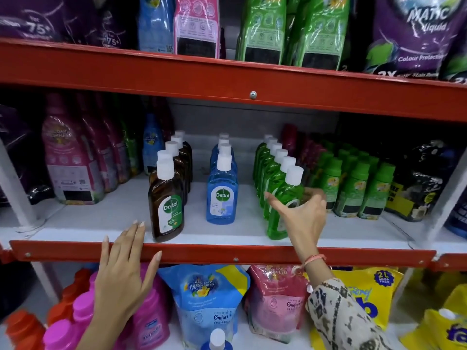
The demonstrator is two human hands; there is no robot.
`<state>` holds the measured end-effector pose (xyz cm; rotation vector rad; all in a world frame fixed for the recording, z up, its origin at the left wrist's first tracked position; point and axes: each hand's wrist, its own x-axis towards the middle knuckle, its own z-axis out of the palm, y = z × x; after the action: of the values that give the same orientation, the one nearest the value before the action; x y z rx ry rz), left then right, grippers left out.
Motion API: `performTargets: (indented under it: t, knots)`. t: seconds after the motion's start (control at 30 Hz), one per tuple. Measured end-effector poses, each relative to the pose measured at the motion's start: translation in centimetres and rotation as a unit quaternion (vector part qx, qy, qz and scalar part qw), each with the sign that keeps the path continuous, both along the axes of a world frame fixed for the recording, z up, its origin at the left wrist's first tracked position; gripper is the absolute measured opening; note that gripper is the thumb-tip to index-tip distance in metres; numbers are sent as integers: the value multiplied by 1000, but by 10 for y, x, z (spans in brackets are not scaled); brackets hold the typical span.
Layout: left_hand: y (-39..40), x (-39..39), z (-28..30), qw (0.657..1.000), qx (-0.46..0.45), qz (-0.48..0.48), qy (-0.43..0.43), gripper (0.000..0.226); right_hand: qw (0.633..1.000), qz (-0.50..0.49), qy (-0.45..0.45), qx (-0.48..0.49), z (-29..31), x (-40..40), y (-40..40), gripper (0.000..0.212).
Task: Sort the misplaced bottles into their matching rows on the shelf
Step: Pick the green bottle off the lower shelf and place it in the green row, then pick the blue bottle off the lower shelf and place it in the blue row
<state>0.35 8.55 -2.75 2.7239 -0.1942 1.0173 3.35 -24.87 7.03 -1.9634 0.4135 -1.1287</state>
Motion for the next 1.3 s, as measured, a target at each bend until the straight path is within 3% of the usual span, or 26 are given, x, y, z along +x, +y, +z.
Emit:
performTargets:
  t: [0.4, 0.6, 0.7, 0.83, 0.97, 1.13, 1.3]
  knots:
    - [-1, 2, -1, 1000, -5, 5, -10, 72, 998, 9, -26, -64, -15, -19, 6, 97]
    - [-2, 4, -2, 999, 0, 13, -39, 68, 987, 60, -146, -42, -59, -64, 43, 66]
    - [-2, 3, -3, 999, -2, 14, -48, 67, 989, 113, -94, -18, -102, -87, 68, 63]
    - [-4, 3, -4, 998, -2, 17, -63, 64, 980, 181, 56, 57, -177, -117, 101, 75]
    - [-4, 4, -6, 997, -4, 16, -80, 62, 961, 172, 182, 120, -239, -139, 133, 90]
    - [-5, 5, -7, 996, -12, 14, -90, 62, 952, 109, 242, 150, -264, -136, 163, 89]
    - [-4, 6, -9, 996, -12, 11, -91, 63, 959, 65, 223, 162, -267, -129, 169, 81]
